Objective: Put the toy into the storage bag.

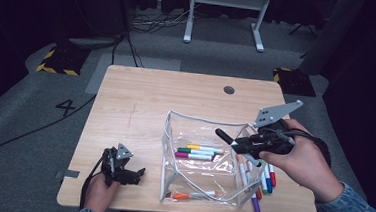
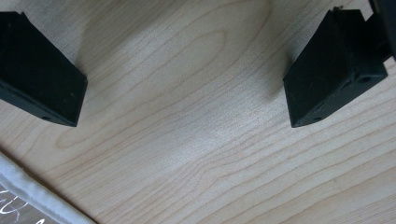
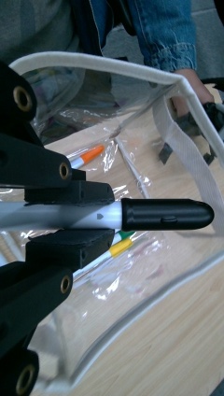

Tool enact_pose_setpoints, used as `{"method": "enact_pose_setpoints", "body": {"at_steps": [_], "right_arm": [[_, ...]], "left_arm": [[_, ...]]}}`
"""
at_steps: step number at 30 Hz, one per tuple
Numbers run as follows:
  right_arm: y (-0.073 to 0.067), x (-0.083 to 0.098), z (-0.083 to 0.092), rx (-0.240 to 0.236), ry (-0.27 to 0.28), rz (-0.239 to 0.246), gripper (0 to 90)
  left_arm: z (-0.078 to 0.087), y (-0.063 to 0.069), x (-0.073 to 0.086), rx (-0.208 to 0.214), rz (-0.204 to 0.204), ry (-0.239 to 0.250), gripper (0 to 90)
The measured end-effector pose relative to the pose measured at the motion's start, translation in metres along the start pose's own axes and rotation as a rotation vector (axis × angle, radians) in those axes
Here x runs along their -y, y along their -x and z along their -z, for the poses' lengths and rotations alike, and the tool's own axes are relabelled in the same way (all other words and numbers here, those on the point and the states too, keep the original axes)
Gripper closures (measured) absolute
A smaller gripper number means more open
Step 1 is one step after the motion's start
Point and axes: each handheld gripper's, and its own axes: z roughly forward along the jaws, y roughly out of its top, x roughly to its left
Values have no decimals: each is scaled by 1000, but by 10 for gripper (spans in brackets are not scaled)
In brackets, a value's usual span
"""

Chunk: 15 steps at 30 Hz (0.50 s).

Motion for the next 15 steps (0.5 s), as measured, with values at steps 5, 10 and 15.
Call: {"method": "enact_pose_setpoints", "body": {"at_steps": [5,10,15], "right_arm": [[-9,-15,-20,-31,-41,48,769],[-16,-25,-40,-63,-78,76,769],[-19,-29,-59,-87,-115,87,769]], "left_arm": [[0,0,0,0,-1,1,0],[-1,0,0,1,-1,4,0],[-1,0,-1,2,-1,4,0]]}}
